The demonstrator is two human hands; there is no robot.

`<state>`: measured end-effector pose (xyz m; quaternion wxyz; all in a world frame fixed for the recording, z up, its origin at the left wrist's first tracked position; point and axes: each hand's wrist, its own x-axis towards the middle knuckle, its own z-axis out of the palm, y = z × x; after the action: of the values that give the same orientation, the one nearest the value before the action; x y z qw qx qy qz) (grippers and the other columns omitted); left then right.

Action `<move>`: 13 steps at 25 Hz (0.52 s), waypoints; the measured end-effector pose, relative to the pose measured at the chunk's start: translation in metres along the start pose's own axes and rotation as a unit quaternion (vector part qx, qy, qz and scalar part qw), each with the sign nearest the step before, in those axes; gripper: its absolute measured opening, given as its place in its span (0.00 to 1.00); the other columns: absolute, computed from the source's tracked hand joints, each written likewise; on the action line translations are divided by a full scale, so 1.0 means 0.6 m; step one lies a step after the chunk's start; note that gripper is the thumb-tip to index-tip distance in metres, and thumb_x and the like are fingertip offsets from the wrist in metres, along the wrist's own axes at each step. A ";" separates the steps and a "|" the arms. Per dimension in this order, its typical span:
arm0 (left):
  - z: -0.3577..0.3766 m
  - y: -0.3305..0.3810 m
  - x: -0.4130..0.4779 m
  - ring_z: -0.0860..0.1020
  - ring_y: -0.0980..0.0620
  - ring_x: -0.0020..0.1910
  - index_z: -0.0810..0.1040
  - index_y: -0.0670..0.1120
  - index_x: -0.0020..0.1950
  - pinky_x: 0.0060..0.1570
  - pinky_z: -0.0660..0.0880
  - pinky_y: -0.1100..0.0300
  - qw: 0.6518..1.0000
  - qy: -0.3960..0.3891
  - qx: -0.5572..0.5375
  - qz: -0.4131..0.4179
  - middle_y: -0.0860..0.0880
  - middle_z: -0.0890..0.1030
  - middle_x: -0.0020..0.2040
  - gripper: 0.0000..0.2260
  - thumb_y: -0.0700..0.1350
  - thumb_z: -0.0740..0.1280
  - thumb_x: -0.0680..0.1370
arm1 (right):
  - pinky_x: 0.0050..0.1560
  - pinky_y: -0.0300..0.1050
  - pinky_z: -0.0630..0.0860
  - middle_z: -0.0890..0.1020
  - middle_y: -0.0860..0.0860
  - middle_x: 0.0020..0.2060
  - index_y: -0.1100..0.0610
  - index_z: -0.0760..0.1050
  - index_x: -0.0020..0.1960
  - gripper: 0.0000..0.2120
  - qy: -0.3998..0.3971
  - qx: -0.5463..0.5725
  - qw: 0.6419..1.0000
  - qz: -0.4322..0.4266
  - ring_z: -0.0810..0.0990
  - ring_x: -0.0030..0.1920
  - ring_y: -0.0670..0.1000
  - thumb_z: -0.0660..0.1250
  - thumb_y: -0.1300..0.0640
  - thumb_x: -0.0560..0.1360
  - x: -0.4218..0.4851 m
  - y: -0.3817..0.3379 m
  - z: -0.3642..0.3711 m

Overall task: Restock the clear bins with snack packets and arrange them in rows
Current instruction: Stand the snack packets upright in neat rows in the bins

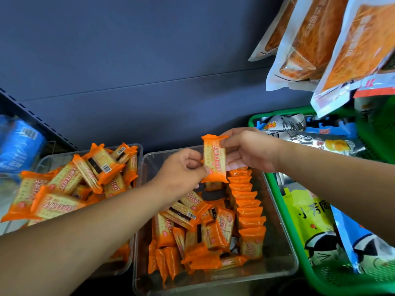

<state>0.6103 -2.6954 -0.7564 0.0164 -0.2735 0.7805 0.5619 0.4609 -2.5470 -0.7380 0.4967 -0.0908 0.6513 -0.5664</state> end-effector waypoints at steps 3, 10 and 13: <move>-0.008 -0.002 0.002 0.86 0.50 0.46 0.82 0.49 0.56 0.40 0.82 0.60 1.000 -0.017 -0.017 0.004 0.51 0.88 0.46 0.06 0.41 0.73 0.80 | 0.53 0.59 0.84 0.87 0.63 0.50 0.58 0.77 0.60 0.09 -0.010 -0.003 1.000 -0.013 0.87 0.50 0.63 0.65 0.66 0.81 0.005 0.001 0.011; -0.031 0.009 0.016 0.84 0.60 0.41 0.84 0.50 0.58 0.40 0.78 0.65 0.999 -0.021 0.016 0.032 0.50 0.88 0.47 0.11 0.43 0.78 0.76 | 0.50 0.42 0.83 0.87 0.47 0.48 0.49 0.83 0.59 0.21 -0.002 -0.352 0.925 -0.146 0.86 0.48 0.47 0.84 0.55 0.68 0.001 -0.006 0.017; -0.040 0.023 0.031 0.87 0.50 0.41 0.84 0.47 0.52 0.41 0.84 0.57 0.998 0.029 -0.020 0.053 0.47 0.87 0.44 0.06 0.42 0.77 0.77 | 0.46 0.39 0.80 0.86 0.44 0.46 0.47 0.84 0.57 0.17 -0.023 -0.461 0.877 -0.135 0.84 0.46 0.44 0.82 0.49 0.70 -0.003 -0.018 0.022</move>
<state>0.5949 -2.7213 -0.7418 -0.0417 -0.2484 0.7827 0.5691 0.4668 -2.5577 -0.7265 0.3320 -0.4102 0.8083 -0.2613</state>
